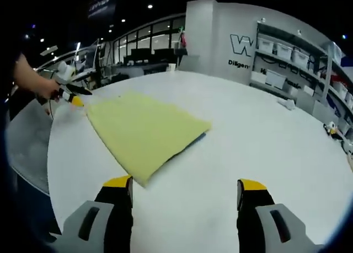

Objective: Fold the garment on the visible template until the final outline fits inside the template.

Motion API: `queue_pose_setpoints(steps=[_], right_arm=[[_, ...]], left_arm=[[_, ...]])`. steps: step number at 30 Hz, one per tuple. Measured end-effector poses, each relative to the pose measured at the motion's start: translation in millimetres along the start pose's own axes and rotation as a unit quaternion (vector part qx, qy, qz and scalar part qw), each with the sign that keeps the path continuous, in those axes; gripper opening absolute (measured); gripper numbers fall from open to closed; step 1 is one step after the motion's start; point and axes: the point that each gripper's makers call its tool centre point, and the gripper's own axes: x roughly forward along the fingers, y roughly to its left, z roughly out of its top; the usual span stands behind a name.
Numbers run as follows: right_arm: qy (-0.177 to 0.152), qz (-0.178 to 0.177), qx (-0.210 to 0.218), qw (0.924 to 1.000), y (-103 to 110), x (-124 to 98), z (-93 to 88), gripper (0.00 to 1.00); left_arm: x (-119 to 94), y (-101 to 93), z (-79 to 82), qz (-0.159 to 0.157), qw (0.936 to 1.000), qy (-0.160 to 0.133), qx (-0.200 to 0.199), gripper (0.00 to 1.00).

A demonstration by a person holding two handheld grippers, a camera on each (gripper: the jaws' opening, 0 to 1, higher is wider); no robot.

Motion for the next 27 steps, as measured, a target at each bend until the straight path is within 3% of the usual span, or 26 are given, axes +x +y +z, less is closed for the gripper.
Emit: queue_pose_setpoints(steps=[5, 11, 21, 27], right_arm=[[-0.018, 0.006, -0.001, 0.9998, 22, -11, 15.2, 0.79], [-0.038, 0.012, 0.022, 0.9990, 49, -23, 26.4, 0.84], [-0.060, 0.028, 0.048, 0.9966, 93, -38, 29.8, 0.98], [-0.062, 0.032, 0.051, 0.9963, 111, -48, 23.0, 0.99]], left_arm=[[-22, -18.5, 6.7, -0.007, 0.9993, -0.028, -0.022, 0.94], [-43, -43.7, 2.7, -0.017, 0.9987, -0.044, -0.020, 0.94], [-66, -73.7, -3.3, -0.035, 0.9978, -0.056, -0.008, 0.94], [-71, -83.9, -10.4, -0.045, 0.9971, -0.061, -0.009, 0.95]])
